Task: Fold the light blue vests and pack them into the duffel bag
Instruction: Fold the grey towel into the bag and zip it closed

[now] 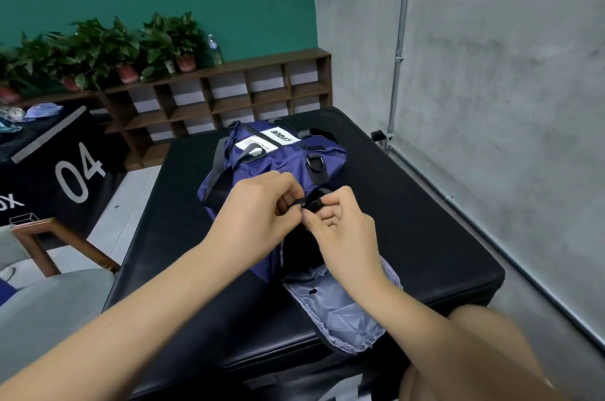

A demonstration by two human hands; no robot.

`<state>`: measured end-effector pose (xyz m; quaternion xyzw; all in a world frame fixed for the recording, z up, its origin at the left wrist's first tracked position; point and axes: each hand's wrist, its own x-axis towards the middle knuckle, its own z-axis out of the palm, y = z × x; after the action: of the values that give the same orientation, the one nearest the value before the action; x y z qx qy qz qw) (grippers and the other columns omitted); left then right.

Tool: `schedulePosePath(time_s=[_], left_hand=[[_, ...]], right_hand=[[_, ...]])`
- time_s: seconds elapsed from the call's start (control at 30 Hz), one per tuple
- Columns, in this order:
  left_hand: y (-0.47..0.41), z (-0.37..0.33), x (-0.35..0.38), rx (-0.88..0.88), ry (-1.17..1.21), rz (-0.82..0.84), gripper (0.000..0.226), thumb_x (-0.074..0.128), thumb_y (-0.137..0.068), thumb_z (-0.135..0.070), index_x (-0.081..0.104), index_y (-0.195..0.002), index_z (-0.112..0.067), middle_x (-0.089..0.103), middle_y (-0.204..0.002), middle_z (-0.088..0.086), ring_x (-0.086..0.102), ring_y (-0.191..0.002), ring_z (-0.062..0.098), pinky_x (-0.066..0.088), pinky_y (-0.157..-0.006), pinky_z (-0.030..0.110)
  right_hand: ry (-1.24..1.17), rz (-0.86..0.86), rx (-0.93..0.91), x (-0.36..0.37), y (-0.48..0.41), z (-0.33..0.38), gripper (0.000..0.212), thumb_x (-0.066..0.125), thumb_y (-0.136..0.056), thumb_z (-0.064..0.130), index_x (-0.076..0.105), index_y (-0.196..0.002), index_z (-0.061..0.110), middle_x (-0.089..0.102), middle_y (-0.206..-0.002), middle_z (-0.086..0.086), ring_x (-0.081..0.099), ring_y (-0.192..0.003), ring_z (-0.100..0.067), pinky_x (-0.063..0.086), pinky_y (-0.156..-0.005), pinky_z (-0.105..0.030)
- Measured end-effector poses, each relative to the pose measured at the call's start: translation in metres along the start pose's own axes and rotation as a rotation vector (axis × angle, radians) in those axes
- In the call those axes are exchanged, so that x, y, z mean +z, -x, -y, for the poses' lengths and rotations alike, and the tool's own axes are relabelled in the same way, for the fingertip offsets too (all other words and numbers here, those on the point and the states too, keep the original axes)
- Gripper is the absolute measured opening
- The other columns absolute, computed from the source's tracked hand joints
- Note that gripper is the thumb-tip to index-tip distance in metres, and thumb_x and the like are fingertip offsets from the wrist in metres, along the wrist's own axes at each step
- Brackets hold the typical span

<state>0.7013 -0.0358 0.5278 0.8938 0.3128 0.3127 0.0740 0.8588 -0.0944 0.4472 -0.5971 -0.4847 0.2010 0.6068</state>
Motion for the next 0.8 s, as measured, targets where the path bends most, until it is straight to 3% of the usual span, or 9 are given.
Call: schedulePosePath(time_s=[0.17, 0.3, 0.43, 0.5, 0.57, 0.67, 0.77, 0.8], left_hand=[[0.003, 0.005, 0.006, -0.010, 0.017, 0.049, 0.020, 0.079, -0.085, -0.012, 0.070, -0.099, -0.025, 0.062, -0.085, -0.014, 0.063, -0.078, 0.011, 0.046, -0.070, 0.013], [0.004, 0.006, 0.010, 0.034, -0.037, 0.034, 0.021, 0.082, -0.087, -0.022, 0.067, -0.101, -0.028, 0.055, -0.084, -0.015, 0.060, -0.074, 0.011, 0.051, -0.071, 0.025], [0.006, 0.007, 0.008, 0.078, -0.052, 0.002, 0.015, 0.075, -0.094, -0.043, 0.068, -0.098, -0.031, 0.053, -0.086, -0.014, 0.059, -0.072, 0.011, 0.050, -0.069, 0.026], [0.006, 0.007, 0.009, 0.098, -0.112, -0.045, 0.014, 0.070, -0.099, -0.044, 0.070, -0.097, -0.030, 0.052, -0.092, -0.013, 0.056, -0.076, 0.011, 0.051, -0.069, 0.032], [0.005, 0.007, 0.012, 0.134, -0.164, -0.085, 0.017, 0.072, -0.098, -0.042, 0.070, -0.097, -0.025, 0.053, -0.100, -0.012, 0.054, -0.087, 0.014, 0.051, -0.073, 0.035], [0.004, 0.005, 0.019, 0.212, -0.212, -0.092, 0.021, 0.078, -0.093, -0.030, 0.065, -0.097, -0.015, 0.058, -0.107, -0.004, 0.055, -0.093, 0.023, 0.051, -0.086, 0.037], [0.009, 0.002, 0.027, 0.216, -0.230, -0.056, 0.023, 0.076, -0.089, -0.019, 0.060, -0.105, -0.014, 0.059, -0.107, -0.001, 0.055, -0.091, 0.027, 0.050, -0.082, 0.047], [0.012, 0.001, 0.028, 0.208, -0.241, -0.046, 0.026, 0.075, -0.089, -0.020, 0.060, -0.110, -0.015, 0.060, -0.112, -0.002, 0.055, -0.094, 0.027, 0.049, -0.080, 0.047]], right_hand=[[-0.059, 0.006, 0.051, 0.007, 0.009, -0.013, 0.018, 0.075, -0.100, 0.029, 0.060, -0.098, 0.020, 0.077, -0.082, 0.000, 0.077, -0.081, -0.014, 0.062, -0.080, -0.044], [-0.111, 0.106, 0.097, -0.005, 0.018, -0.013, 0.015, 0.074, -0.100, 0.027, 0.065, -0.112, 0.025, 0.078, -0.097, 0.004, 0.075, -0.091, -0.010, 0.060, -0.084, -0.027], [0.031, 0.061, 0.051, -0.038, 0.019, -0.027, 0.012, 0.073, -0.099, 0.017, 0.071, -0.102, 0.028, 0.076, -0.093, 0.009, 0.070, -0.084, -0.008, 0.054, -0.078, -0.017], [0.188, 0.008, 0.048, -0.064, 0.005, -0.045, 0.019, 0.069, -0.098, 0.013, 0.072, -0.094, 0.031, 0.075, -0.089, 0.013, 0.070, -0.082, -0.007, 0.055, -0.079, -0.021], [0.276, 0.006, 0.139, -0.086, -0.014, -0.065, 0.026, 0.063, -0.095, 0.009, 0.073, -0.092, 0.033, 0.076, -0.088, 0.012, 0.073, -0.084, -0.009, 0.061, -0.084, -0.034], [0.337, 0.171, 0.342, -0.105, -0.032, -0.084, 0.028, 0.055, -0.094, 0.004, 0.074, -0.093, 0.025, 0.078, -0.085, 0.001, 0.075, -0.076, -0.015, 0.066, -0.080, -0.049], [0.298, 0.388, 0.482, -0.107, -0.031, -0.081, 0.007, 0.062, -0.100, 0.011, 0.068, -0.098, 0.007, 0.077, -0.087, -0.014, 0.070, -0.067, -0.020, 0.063, -0.063, -0.040], [0.287, 0.429, 0.511, -0.108, -0.030, -0.081, 0.016, 0.065, -0.102, 0.021, 0.066, -0.096, 0.006, 0.075, -0.083, -0.014, 0.067, -0.065, -0.019, 0.059, -0.057, -0.037]])
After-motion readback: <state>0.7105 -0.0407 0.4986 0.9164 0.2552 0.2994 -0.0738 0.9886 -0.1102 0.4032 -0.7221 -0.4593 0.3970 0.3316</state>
